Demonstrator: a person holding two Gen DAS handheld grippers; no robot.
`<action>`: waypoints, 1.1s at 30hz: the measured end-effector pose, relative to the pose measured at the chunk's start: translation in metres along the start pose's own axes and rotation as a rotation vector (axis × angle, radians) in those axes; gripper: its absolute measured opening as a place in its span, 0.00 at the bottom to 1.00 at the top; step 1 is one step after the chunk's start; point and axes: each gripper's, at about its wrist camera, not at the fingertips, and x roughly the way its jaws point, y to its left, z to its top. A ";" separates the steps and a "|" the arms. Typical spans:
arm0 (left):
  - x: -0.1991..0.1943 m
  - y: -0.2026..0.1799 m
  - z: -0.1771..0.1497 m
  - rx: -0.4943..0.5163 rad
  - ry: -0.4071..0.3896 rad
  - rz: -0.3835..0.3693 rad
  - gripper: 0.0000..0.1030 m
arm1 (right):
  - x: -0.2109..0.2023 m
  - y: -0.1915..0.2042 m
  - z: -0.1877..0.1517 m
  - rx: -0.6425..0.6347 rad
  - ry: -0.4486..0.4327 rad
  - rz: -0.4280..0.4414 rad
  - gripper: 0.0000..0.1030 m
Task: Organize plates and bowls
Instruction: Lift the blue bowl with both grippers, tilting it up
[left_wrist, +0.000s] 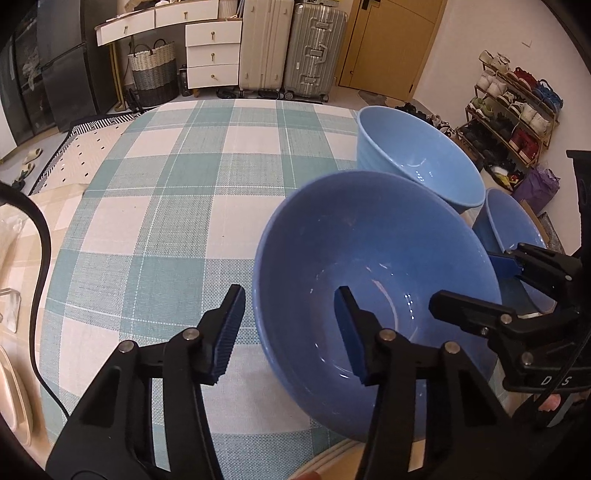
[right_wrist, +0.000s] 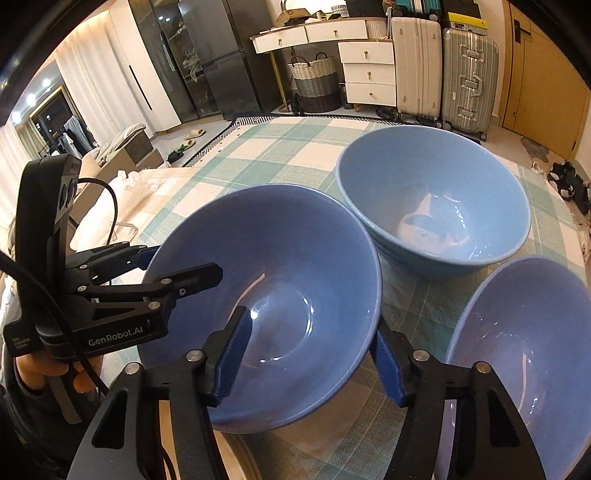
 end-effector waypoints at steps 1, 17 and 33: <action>0.001 -0.001 0.000 0.003 0.001 -0.002 0.42 | 0.000 0.001 0.000 -0.001 0.001 -0.003 0.61; 0.008 0.005 -0.006 0.018 0.027 0.002 0.22 | 0.011 0.012 0.007 -0.030 0.017 -0.043 0.54; 0.009 0.018 -0.011 -0.015 0.029 0.017 0.08 | 0.023 0.015 0.015 -0.064 0.032 -0.125 0.29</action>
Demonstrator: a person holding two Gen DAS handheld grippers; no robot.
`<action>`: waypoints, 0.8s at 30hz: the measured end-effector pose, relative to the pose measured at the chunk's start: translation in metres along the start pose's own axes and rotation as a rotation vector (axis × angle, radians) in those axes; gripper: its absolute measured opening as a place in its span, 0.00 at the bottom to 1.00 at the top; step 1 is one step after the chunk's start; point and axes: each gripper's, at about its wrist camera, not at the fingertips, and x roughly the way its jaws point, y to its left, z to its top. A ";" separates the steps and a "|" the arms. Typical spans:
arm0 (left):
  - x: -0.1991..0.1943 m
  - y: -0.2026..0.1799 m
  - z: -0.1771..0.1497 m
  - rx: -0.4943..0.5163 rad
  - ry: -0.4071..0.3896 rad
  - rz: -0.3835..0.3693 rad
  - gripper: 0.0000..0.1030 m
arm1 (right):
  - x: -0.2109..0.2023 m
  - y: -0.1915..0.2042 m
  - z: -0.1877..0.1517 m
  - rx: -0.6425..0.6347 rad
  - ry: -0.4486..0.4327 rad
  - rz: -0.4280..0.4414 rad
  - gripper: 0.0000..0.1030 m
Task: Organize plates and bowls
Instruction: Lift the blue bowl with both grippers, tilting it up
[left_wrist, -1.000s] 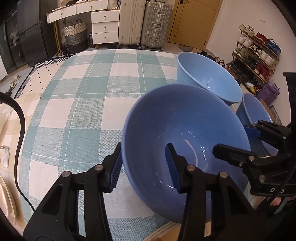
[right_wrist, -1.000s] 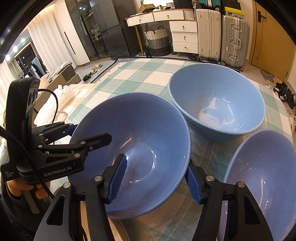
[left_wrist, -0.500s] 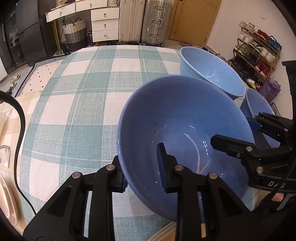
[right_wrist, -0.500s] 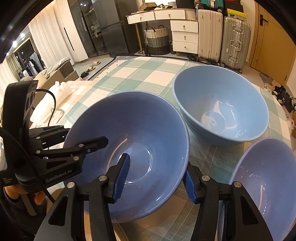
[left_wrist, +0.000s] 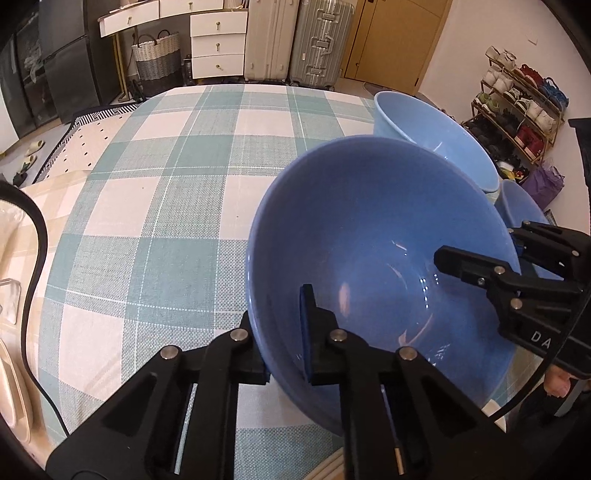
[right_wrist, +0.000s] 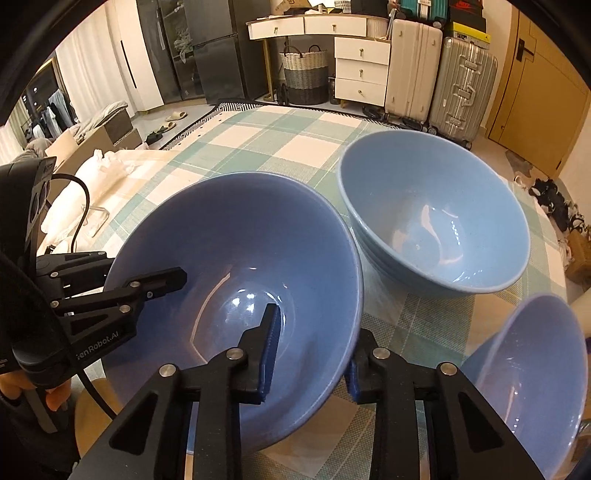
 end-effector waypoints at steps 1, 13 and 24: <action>-0.002 0.000 -0.001 0.000 -0.004 0.004 0.08 | -0.001 0.000 0.000 0.004 -0.003 0.009 0.29; -0.029 -0.009 0.004 0.028 -0.063 0.007 0.07 | -0.027 -0.005 0.002 0.051 -0.057 0.031 0.22; -0.065 -0.046 0.011 0.092 -0.126 0.008 0.07 | -0.073 -0.018 -0.011 0.085 -0.148 0.001 0.22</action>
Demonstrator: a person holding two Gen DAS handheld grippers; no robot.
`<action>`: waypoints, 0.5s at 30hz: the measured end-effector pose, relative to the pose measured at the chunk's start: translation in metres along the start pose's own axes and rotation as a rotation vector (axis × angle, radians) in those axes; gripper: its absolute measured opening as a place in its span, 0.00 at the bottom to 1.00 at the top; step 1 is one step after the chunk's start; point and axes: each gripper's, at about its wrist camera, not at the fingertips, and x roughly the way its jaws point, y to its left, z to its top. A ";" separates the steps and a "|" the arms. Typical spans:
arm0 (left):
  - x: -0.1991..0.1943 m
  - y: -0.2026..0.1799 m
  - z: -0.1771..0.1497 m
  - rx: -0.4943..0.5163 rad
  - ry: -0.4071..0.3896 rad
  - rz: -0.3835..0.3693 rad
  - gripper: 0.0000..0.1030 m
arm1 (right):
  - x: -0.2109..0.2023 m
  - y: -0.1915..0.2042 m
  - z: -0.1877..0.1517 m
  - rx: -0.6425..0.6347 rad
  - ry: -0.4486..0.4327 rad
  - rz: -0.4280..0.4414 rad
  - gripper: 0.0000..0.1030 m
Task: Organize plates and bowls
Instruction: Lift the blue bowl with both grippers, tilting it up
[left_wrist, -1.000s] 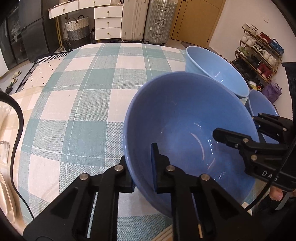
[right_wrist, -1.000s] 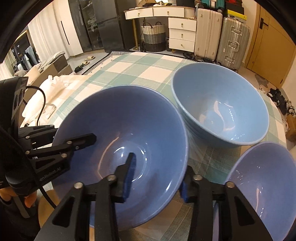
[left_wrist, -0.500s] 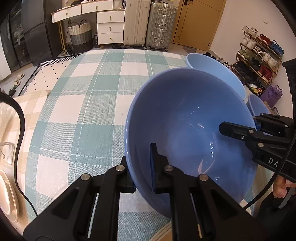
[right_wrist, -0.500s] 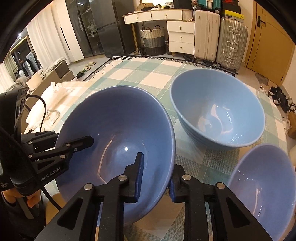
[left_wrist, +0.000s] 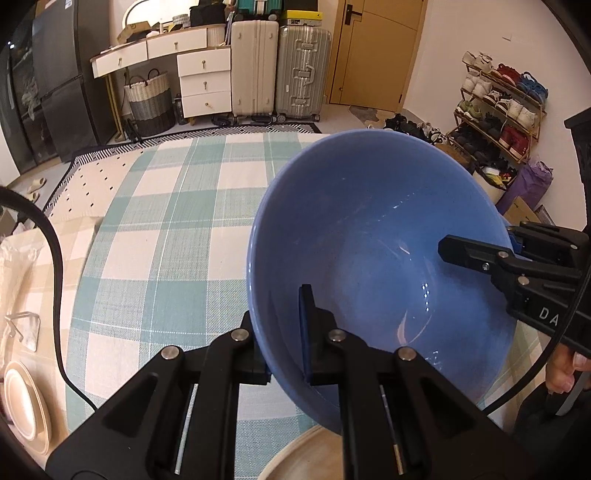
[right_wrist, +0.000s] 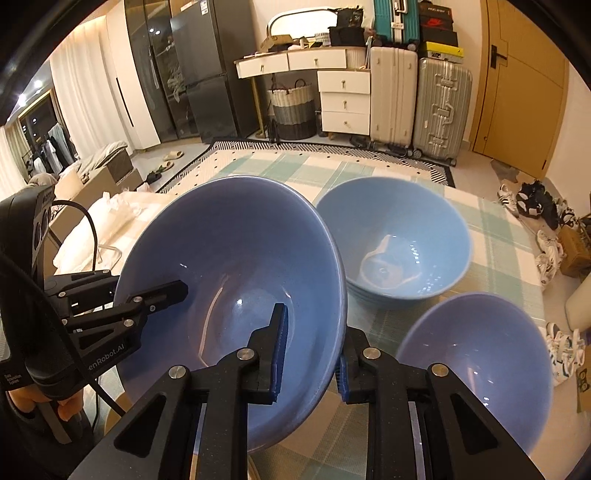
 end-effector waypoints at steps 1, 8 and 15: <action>-0.003 -0.004 0.002 0.008 -0.005 0.001 0.07 | -0.005 -0.002 -0.001 0.007 -0.008 -0.002 0.22; -0.015 -0.037 0.014 0.068 -0.015 -0.018 0.07 | -0.033 -0.020 -0.007 0.049 -0.042 -0.037 0.22; -0.023 -0.082 0.025 0.145 -0.020 -0.045 0.07 | -0.059 -0.042 -0.015 0.103 -0.068 -0.091 0.22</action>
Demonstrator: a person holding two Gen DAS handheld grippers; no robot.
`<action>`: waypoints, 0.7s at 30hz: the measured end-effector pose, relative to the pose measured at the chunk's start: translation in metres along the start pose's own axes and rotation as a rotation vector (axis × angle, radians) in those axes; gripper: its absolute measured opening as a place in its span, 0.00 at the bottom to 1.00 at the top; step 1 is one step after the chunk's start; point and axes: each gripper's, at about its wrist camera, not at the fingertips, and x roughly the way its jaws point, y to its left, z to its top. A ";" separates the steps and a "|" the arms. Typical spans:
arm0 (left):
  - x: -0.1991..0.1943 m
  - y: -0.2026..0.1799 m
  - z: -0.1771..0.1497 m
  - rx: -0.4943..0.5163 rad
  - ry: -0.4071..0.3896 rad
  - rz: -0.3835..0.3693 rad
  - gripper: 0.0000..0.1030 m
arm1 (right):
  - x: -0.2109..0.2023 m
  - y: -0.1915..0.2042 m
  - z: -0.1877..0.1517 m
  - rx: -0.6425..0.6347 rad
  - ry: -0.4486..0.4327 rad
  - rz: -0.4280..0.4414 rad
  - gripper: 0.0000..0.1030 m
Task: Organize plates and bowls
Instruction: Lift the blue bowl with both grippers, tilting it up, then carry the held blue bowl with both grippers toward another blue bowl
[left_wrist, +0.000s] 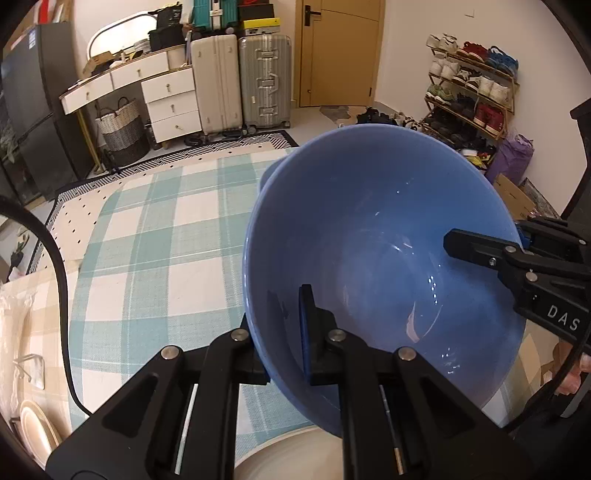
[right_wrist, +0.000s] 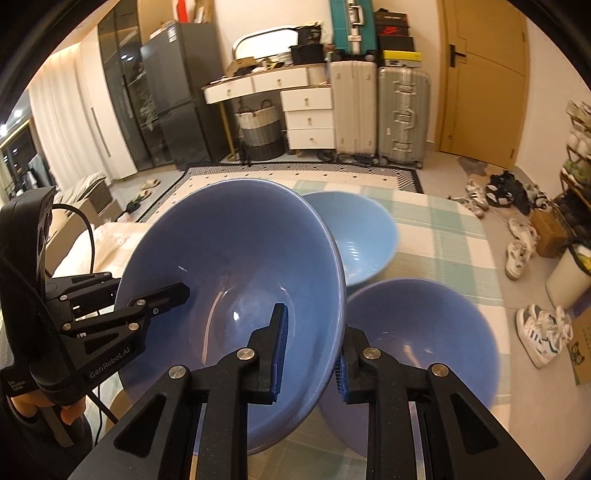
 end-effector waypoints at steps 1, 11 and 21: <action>0.000 -0.005 0.002 0.005 0.001 -0.007 0.07 | -0.003 -0.004 -0.001 0.007 -0.003 -0.004 0.22; 0.004 -0.060 0.025 0.052 0.002 -0.064 0.07 | -0.036 -0.041 -0.004 0.061 -0.036 -0.051 0.22; 0.011 -0.101 0.041 0.080 0.011 -0.092 0.07 | -0.047 -0.071 -0.003 0.092 -0.049 -0.090 0.22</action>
